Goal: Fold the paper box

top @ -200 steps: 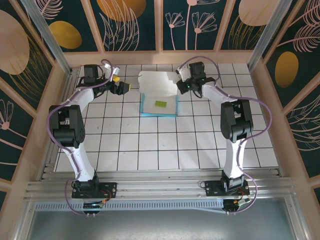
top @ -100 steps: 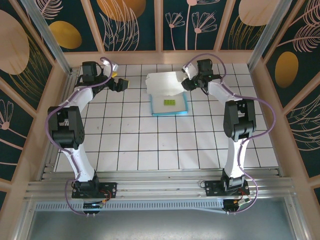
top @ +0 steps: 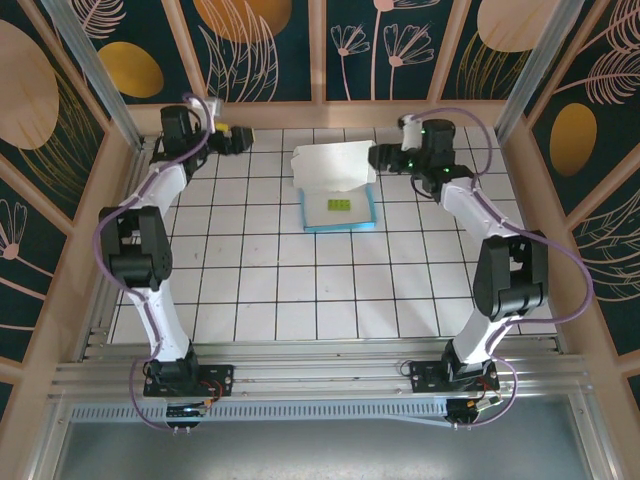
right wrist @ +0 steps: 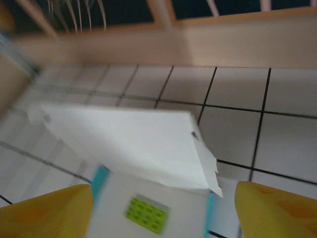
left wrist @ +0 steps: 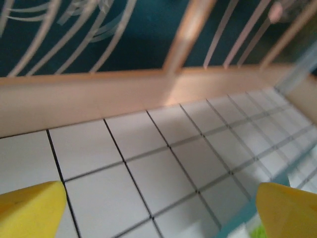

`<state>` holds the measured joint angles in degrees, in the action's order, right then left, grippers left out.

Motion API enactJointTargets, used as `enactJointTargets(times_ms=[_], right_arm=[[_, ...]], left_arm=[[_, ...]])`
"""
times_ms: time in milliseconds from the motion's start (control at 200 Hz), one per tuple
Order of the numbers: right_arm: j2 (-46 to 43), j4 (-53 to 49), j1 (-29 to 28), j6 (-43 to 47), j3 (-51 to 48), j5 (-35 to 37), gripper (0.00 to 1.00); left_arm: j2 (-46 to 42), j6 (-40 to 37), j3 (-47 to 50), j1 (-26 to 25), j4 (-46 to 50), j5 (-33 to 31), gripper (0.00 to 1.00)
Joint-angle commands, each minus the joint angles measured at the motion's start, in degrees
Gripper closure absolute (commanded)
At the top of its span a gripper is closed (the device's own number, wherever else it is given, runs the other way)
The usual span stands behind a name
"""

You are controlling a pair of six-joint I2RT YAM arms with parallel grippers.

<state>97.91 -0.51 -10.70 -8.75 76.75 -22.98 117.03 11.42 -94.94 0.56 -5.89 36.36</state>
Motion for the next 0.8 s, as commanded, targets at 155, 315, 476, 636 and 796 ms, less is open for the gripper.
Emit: enactJointTargets(times_ms=[155,315,476,636,796], right_arm=[[10.0,-6.6,1.1,-11.2,11.7,-8.1,0.2],[17.7,-16.0,0.6,5.0,20.8,-3.6,0.15],[26.0,-29.3,-0.8,17.4,33.0,2.7,0.13],[28.3,-30.7,-1.2,20.8,34.9,1.7,0.27],[28.1,-30.3,-1.3,21.0,34.0,0.5,0.43]], left_arm=[[10.5,11.7,-13.9,0.9,6.0,8.7,0.05],[13.0,7.4,-15.0,-0.4,6.8,15.7,0.07],[10.5,-3.0,-13.2,-3.9,11.7,11.9,0.03],[6.2,-10.2,-5.9,-6.1,8.6,11.1,0.01],[5.5,-15.5,-4.7,-8.0,9.8,9.6,0.01]])
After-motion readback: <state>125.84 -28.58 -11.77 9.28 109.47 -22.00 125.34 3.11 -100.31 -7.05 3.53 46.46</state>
